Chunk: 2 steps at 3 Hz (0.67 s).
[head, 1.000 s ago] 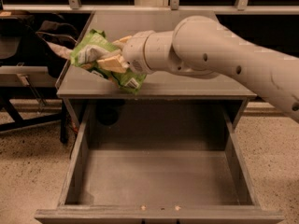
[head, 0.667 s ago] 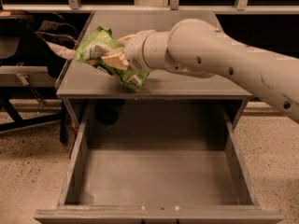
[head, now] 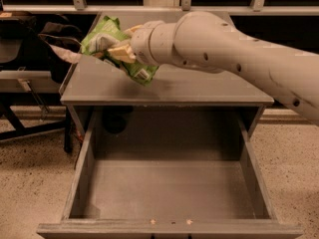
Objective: Pick green rice chip bag from top drawer and place on counter
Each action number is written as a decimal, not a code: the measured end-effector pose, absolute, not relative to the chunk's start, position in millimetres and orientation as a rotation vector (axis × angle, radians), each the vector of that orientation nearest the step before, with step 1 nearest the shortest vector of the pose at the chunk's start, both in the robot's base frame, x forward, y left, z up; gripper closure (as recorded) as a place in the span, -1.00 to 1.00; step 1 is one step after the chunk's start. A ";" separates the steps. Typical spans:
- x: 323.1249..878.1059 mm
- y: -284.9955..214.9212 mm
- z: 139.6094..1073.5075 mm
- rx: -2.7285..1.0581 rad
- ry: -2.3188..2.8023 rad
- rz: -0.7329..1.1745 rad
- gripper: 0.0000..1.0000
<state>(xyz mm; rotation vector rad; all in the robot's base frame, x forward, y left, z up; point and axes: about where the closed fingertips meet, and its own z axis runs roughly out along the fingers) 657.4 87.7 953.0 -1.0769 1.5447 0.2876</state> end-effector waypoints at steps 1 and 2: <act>673.9 84.2 964.7 -1.063 1.523 0.237 1.00; 674.2 84.0 964.7 -1.064 1.523 0.236 0.62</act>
Offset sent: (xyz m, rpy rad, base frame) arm 0.0140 -0.0030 0.0100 -0.0085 -0.0363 -0.0226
